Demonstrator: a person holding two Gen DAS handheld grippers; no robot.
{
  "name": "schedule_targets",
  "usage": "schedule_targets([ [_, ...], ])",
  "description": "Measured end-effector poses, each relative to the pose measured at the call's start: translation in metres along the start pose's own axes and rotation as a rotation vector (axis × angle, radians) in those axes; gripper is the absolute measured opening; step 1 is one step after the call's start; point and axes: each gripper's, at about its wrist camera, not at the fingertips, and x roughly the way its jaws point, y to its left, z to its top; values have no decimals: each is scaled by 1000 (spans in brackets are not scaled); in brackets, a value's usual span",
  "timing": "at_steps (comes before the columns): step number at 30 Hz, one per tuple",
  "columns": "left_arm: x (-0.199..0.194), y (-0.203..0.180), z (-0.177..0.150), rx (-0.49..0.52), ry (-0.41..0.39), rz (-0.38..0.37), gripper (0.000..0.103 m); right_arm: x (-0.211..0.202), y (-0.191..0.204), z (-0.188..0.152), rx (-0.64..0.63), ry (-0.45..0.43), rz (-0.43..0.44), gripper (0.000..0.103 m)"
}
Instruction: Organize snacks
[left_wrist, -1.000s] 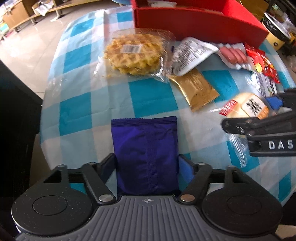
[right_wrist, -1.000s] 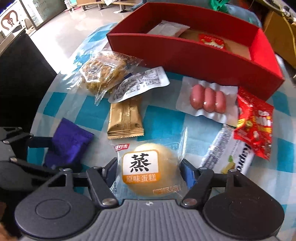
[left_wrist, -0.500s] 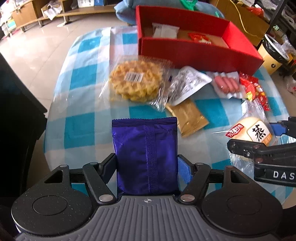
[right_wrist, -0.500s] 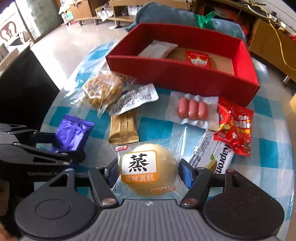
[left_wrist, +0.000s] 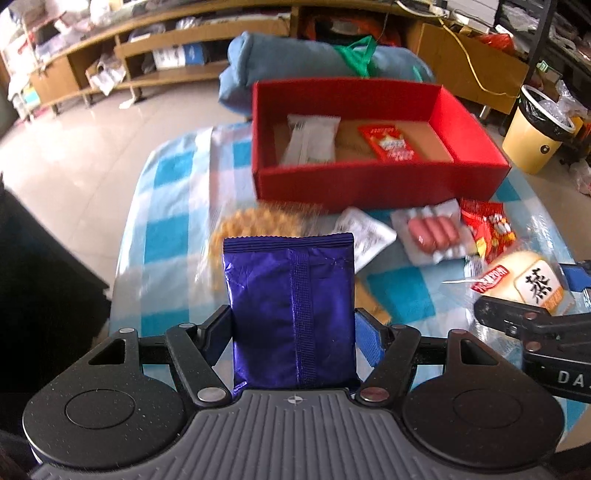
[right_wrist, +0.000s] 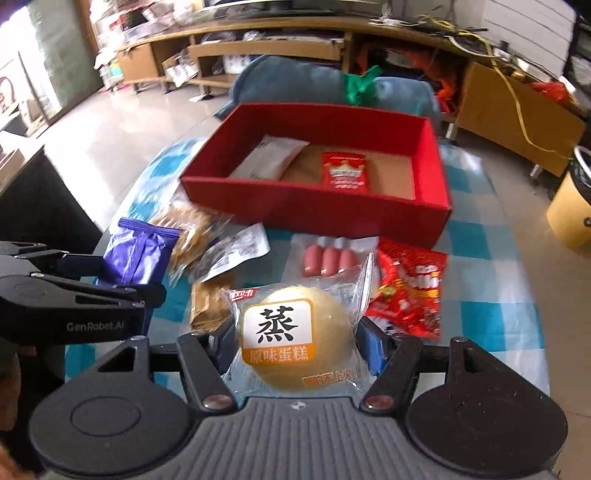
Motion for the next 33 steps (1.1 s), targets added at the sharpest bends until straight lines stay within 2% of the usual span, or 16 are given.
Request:
schedule_targets([
  [7,3,-10,22,28,-43,-6,75,5,-10,17,21,-17,-22,59],
  [14,7,-11,47,15,-61,-15,75,5,-20,38,53,-57,-26,60],
  [33,18,-25,101,34,-120,16,75,17,-39,92,74,-124,-54,60],
])
